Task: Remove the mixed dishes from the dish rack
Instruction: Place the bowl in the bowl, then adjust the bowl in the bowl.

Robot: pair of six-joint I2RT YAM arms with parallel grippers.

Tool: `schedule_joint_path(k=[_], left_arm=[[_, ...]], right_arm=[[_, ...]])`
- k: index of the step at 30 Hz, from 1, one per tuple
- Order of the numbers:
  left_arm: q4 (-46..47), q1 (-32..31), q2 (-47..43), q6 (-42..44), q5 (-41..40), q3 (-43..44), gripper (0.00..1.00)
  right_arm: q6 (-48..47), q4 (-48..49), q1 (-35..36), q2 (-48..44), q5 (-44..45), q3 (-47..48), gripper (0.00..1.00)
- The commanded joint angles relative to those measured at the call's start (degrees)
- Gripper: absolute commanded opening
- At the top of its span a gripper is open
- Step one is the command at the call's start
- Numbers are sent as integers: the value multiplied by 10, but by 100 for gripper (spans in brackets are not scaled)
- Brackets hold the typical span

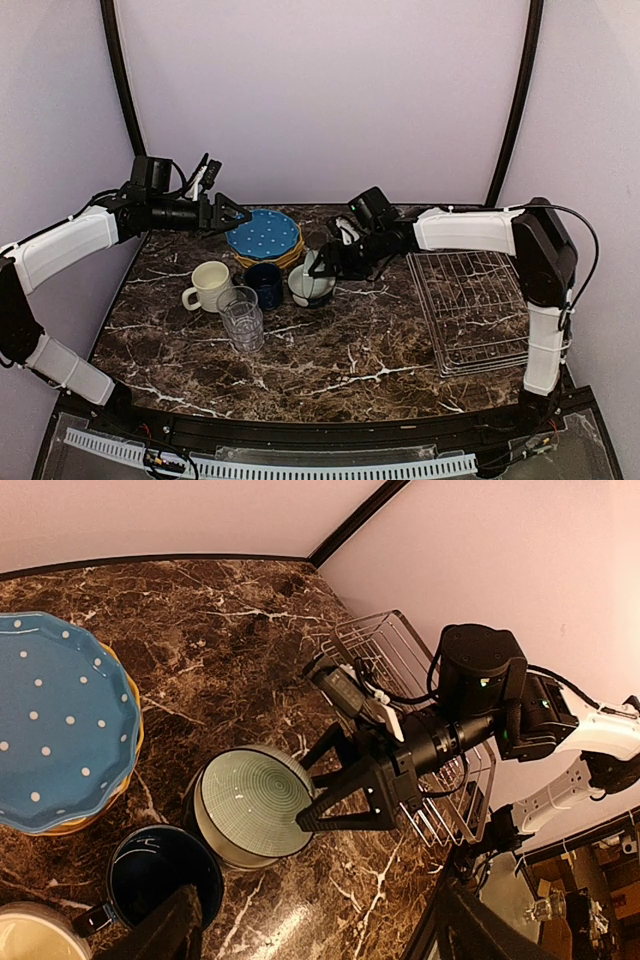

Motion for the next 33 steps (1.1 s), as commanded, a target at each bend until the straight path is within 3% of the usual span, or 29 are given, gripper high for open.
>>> schedule_joint_path(k=[1, 8, 15, 23, 27, 33], left_arm=[[1, -2, -1, 0, 10, -9, 79], [2, -2, -1, 0, 10, -9, 79], [3, -2, 1, -1, 12, -9, 79], [3, -2, 0, -1, 13, -9, 79], [3, -2, -1, -2, 13, -10, 79], [3, -2, -3, -1, 13, -10, 79]], right_arm=[[-24, -15, 14, 4, 27, 39, 72], [-48, -119, 19, 10, 130, 96, 98], [-77, -211, 51, 59, 226, 196, 98], [-44, -338, 81, 137, 382, 313, 77], [-37, -328, 81, 130, 382, 307, 52], [-22, -287, 76, 113, 312, 285, 31]])
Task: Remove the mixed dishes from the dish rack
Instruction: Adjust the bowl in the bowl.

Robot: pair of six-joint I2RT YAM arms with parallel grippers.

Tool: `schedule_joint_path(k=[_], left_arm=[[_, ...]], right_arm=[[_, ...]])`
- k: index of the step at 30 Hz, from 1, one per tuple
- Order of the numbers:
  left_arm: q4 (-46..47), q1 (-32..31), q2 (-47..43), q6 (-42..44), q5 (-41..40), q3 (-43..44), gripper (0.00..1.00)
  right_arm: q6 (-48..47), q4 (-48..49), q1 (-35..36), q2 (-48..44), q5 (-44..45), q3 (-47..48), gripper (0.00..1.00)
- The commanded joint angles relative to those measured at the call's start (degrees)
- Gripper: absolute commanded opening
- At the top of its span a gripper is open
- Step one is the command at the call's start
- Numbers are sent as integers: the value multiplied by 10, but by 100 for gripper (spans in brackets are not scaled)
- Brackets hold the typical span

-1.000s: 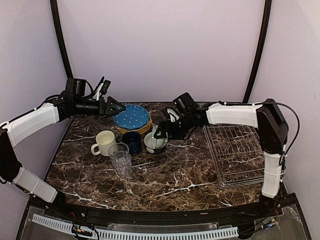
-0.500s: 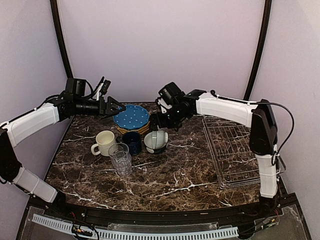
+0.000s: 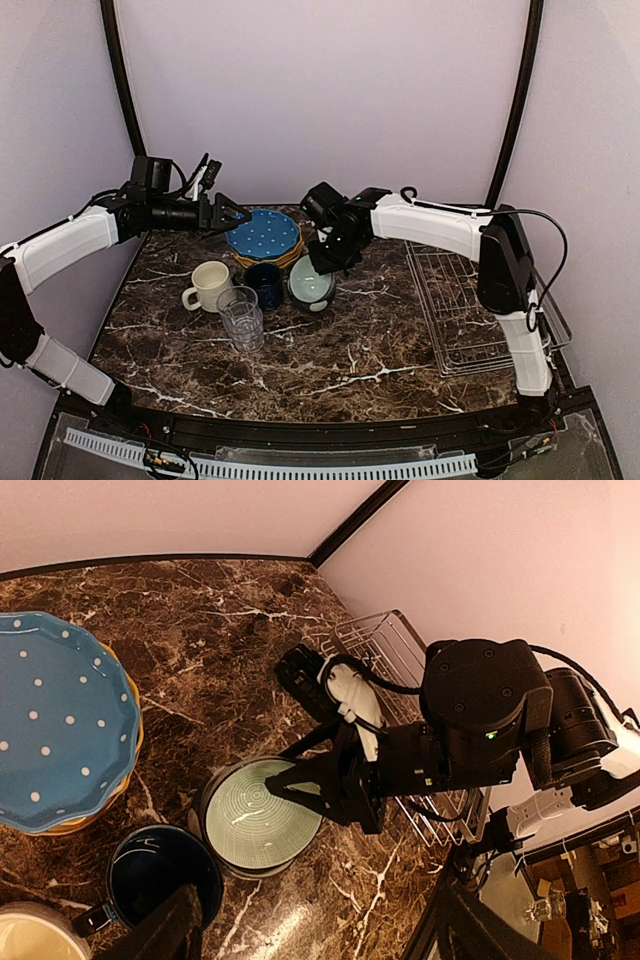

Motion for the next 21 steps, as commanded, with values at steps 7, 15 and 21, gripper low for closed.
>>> schedule_joint_path(k=[7, 15, 21], left_arm=[[2, -2, -3, -1, 12, -9, 79], [2, -2, -4, 0, 12, -9, 79], [1, -2, -8, 8, 5, -9, 79]], right_arm=[[59, 75, -27, -48, -143, -58, 13], [95, 173, -61, -107, -247, -159, 32], [40, 108, -57, -151, -172, -144, 60]])
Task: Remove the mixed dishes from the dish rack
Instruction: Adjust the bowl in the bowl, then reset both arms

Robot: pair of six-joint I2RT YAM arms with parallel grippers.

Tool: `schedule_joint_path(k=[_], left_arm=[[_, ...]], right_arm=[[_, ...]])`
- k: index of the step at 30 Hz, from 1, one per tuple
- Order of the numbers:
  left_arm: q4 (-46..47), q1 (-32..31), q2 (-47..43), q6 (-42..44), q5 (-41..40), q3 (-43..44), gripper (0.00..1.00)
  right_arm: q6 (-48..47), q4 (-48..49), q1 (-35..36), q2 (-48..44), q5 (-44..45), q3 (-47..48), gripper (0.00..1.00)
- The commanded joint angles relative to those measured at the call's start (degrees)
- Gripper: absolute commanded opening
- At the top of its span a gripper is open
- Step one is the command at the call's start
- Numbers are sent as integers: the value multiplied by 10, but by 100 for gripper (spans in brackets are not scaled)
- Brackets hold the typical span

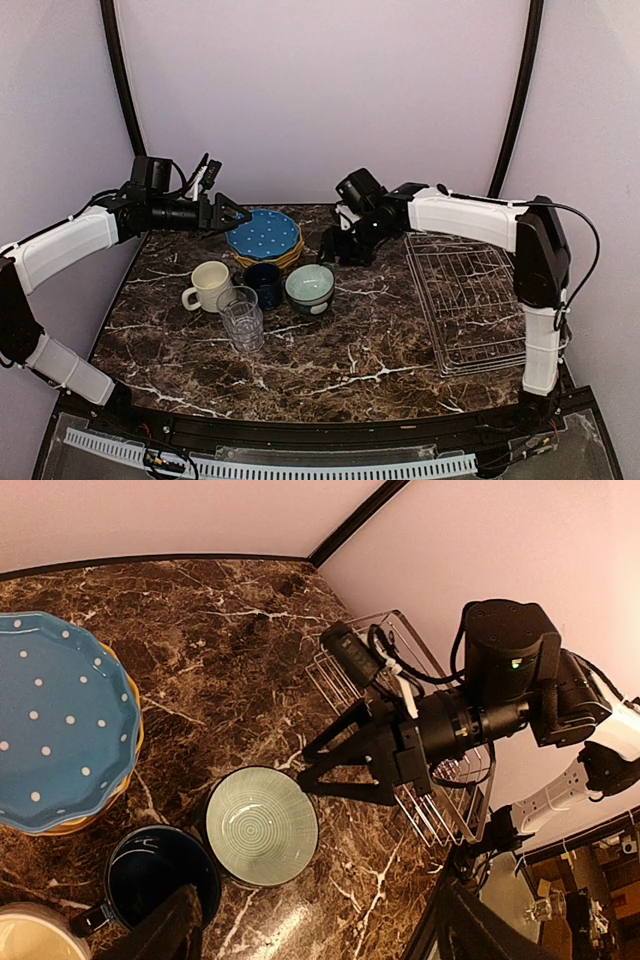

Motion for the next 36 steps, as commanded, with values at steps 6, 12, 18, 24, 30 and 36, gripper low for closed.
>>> schedule_joint_path(k=[6, 12, 18, 24, 30, 36], left_arm=[[-5, -2, -53, 45, -52, -9, 79], [-22, -2, -158, 58, -139, 3, 80], [-60, -2, -270, 72, -284, 44, 83], [-49, -2, -345, 63, -350, 74, 89], [-45, -2, -382, 65, -376, 95, 90], [-68, -1, -399, 69, -402, 121, 90]], right_arm=[[-93, -33, 1, -157, 110, -37, 90], [-161, -33, -2, -333, 188, -115, 99], [-239, 27, -2, -517, 218, -193, 99], [-303, 81, -3, -633, 219, -219, 99], [-340, 104, -2, -677, 215, -209, 99], [-348, 137, -3, -709, 212, -216, 99]])
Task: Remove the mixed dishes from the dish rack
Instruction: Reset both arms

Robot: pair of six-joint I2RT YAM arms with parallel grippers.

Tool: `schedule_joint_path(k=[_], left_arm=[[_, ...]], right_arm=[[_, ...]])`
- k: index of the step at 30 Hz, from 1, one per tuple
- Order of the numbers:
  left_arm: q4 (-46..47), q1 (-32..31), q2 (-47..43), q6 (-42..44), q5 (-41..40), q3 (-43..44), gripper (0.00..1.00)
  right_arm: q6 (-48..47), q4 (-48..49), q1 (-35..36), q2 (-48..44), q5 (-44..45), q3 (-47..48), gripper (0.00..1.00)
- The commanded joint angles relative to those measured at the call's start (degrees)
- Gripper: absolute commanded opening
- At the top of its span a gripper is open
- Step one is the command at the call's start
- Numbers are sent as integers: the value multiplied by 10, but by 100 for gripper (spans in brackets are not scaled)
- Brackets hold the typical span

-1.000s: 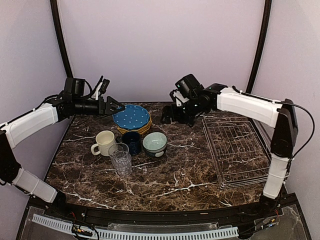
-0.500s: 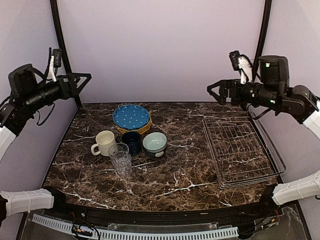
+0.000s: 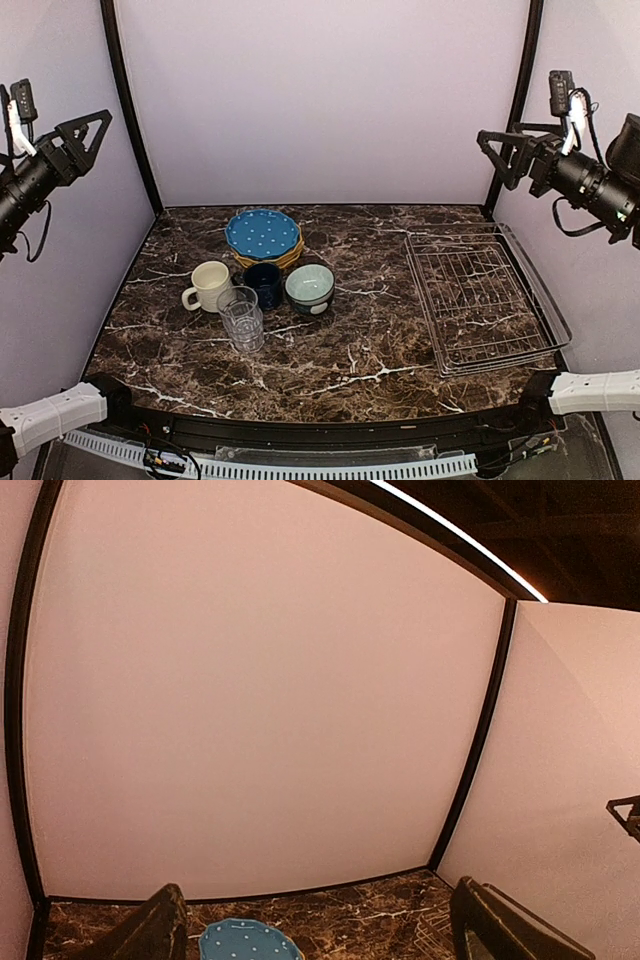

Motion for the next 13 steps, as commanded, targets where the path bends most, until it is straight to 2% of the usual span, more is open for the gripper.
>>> schedule_joint_path(k=[1, 6, 11, 13], left_arm=[[-26, -2, -14, 11, -31, 23, 90], [-31, -2, -23, 13, -44, 25, 90], [-28, -2, -20, 12, -39, 23, 90], [-25, -2, -18, 11, -34, 22, 90]], right_arm=[[-18, 52, -3, -21, 0, -12, 99], [-5, 56, -2, -36, -3, -19, 99], [0, 84, -2, -65, 60, -76, 99], [12, 76, -2, -68, 72, -71, 99]])
